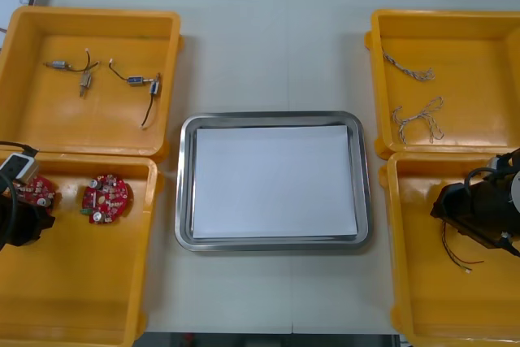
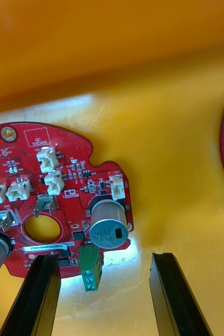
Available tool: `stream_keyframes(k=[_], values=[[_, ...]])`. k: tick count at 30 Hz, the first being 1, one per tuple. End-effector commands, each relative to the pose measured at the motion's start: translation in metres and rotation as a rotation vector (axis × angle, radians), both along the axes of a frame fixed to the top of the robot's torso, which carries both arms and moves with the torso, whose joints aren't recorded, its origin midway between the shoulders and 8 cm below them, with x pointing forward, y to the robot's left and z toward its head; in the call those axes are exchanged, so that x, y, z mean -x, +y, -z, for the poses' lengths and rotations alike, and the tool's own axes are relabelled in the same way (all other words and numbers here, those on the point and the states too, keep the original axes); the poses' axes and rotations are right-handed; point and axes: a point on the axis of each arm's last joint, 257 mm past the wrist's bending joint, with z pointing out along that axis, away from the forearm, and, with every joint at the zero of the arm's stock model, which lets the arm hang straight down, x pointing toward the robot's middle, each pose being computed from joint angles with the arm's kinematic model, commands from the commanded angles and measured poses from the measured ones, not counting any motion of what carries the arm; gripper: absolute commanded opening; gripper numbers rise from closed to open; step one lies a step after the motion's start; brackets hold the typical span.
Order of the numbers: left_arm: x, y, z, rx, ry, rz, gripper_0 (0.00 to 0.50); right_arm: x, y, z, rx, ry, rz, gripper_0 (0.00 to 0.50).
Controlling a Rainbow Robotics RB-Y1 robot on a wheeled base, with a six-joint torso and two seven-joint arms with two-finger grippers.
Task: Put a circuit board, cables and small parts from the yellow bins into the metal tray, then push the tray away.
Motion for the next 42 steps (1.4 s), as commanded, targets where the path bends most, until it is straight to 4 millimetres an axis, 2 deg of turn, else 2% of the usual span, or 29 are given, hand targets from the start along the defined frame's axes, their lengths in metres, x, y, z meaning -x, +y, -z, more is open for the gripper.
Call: stream_keyframes(k=[1,14,18,25,26,27,28,42], values=[[0.008,0.003,0.008,-0.049,0.015,0.074,0.500,-0.007,-0.003,-0.011,0.015,-0.014,0.007,0.500],[0.008,0.002,0.010,-0.049,0.015,0.072,0.500,-0.010,-0.006,-0.017,0.028,-0.014,0.007,0.500],[0.006,0.001,0.009,-0.046,0.010,0.070,0.500,-0.012,-0.009,-0.009,0.015,0.009,0.020,0.500],[0.007,-0.001,0.011,-0.035,0.013,0.063,0.500,-0.014,-0.011,-0.012,0.023,0.006,0.023,0.500],[0.007,-0.002,0.010,-0.033,0.012,0.062,0.358,-0.014,-0.010,-0.012,0.020,0.007,0.023,0.500],[0.007,-0.002,0.010,-0.033,0.012,0.062,0.127,-0.014,-0.010,-0.012,0.021,0.005,0.024,0.500],[0.007,-0.001,0.011,-0.032,0.015,0.061,0.000,-0.015,-0.010,-0.013,0.020,0.002,0.023,0.500],[0.007,-0.002,0.011,-0.037,0.014,0.070,0.000,-0.015,-0.012,0.004,-0.002,0.002,0.021,0.500]])
